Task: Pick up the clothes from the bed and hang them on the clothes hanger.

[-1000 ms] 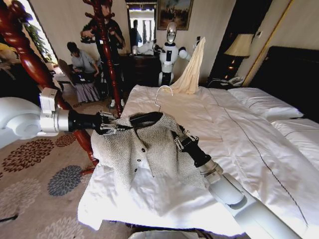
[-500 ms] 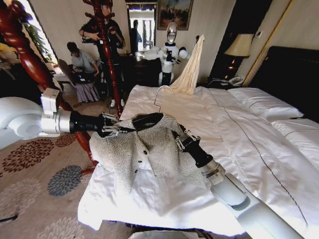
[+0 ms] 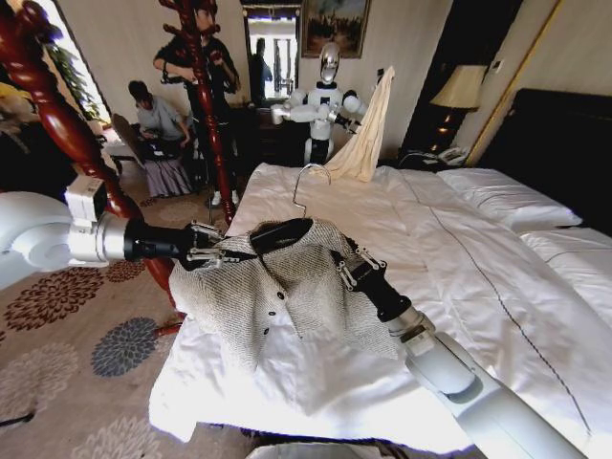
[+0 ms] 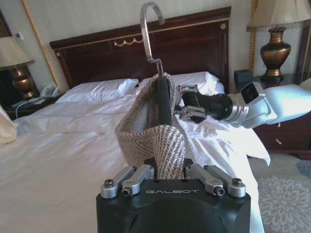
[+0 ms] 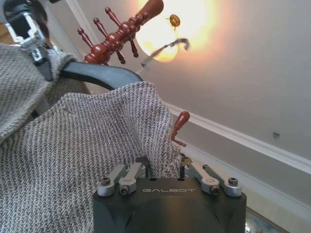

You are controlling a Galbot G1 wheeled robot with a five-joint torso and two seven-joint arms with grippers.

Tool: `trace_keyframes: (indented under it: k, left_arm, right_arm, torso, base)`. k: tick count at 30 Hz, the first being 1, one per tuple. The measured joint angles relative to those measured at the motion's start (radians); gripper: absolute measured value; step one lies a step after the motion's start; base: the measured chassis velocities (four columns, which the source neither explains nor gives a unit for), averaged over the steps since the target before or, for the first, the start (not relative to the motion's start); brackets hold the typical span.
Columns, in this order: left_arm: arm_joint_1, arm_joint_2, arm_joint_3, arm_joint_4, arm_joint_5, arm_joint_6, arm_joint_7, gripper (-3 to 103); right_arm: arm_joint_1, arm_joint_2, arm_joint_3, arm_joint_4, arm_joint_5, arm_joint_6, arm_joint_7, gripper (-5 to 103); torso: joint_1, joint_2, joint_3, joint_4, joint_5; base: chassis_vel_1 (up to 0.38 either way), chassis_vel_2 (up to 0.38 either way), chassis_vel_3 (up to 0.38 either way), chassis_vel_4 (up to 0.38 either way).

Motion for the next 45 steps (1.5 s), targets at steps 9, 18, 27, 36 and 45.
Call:
trace_keyframes:
  k: [9, 18, 27, 36, 45]
  left_arm:
    - [0.006, -0.020, 0.009, 0.018, 0.027, 0.001, 0.002, 22]
    - [0.008, -0.030, 0.013, 0.018, 0.031, 0.001, -0.006, 22]
    - [0.006, -0.044, 0.014, 0.027, 0.047, -0.009, -0.012, 22]
    - [0.002, -0.084, 0.017, 0.027, 0.062, -0.023, -0.030, 22]
    - [-0.040, -0.187, -0.007, 0.064, 0.061, -0.036, -0.108, 22]
  right_arm:
    - [-0.006, 0.002, 0.013, 0.004, 0.033, 0.000, 0.003, 60]
    - [-0.011, 0.007, 0.010, 0.010, 0.038, -0.001, 0.003, 88]
    - [-0.011, 0.004, 0.026, 0.018, 0.101, 0.003, 0.003, 91]
    - [-0.010, 0.001, 0.039, 0.022, 0.141, 0.003, 0.007, 95]
    - [-0.001, -0.012, 0.088, 0.024, 0.177, 0.003, 0.025, 100]
  torso:
    - [0.000, 0.000, 0.000, 0.0001, -0.0001]
    - [0.000, 0.000, 0.000, 0.0001, 0.0000]
    - [0.000, 0.000, 0.000, 0.0000, 0.0000]
    - [0.000, 0.000, 0.000, -0.0001, 0.0000]
    - [0.000, 0.000, 0.000, 0.0001, -0.0001]
  base:
    - [0.000, 0.000, 0.000, 0.000]
    - [0.000, 0.000, 0.000, 0.000]
    - [0.000, 0.000, 0.000, 0.000]
    - [0.000, 0.000, 0.000, 0.000]
    - [0.000, 0.000, 0.000, 0.000]
